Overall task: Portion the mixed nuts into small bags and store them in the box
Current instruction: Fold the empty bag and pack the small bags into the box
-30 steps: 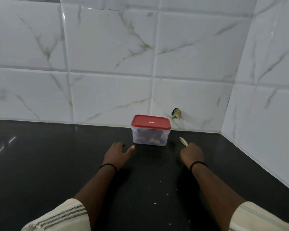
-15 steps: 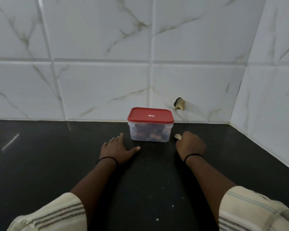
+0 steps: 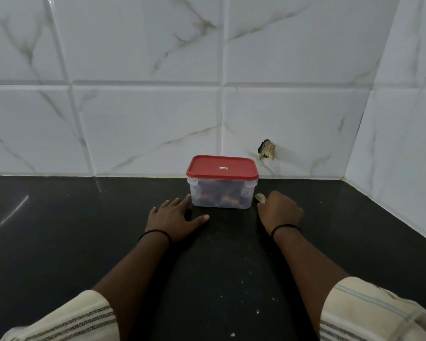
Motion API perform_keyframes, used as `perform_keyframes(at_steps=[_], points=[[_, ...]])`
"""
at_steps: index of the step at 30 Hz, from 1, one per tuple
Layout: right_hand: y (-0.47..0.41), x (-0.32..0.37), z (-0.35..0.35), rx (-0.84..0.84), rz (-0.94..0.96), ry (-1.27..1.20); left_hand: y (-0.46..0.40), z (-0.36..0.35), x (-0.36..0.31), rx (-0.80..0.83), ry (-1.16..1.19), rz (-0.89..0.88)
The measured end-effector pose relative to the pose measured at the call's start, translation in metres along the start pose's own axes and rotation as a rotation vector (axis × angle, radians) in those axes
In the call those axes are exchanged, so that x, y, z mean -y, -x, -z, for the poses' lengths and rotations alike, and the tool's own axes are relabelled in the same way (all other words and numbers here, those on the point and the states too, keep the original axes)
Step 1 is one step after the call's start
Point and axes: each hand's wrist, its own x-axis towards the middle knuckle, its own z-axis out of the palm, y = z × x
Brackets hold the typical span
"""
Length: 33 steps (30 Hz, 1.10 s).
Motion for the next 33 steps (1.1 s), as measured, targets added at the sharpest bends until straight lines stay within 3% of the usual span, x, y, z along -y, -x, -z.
perform_keyframes(at_steps=[4, 9, 12, 16, 33], points=[[-0.002, -0.003, -0.001, 0.019, 0.010, -0.034, -0.007, 0.005, 0.001, -0.048, 0.096, 0.029], [-0.003, -0.002, -0.001, -0.010, -0.025, -0.133, -0.005, 0.011, -0.002, -0.018, 0.054, -0.035], [-0.001, -0.001, 0.003, -0.107, 0.046, -0.212, -0.003, 0.014, -0.004, -0.014, 0.052, -0.027], [0.002, 0.005, 0.002, -0.060, 0.135, -0.258, -0.005, 0.013, -0.003, 0.001, 0.060, -0.025], [-0.001, 0.002, 0.003, -0.071, 0.083, -0.310, -0.008, 0.009, 0.002, -0.012, 0.107, -0.025]])
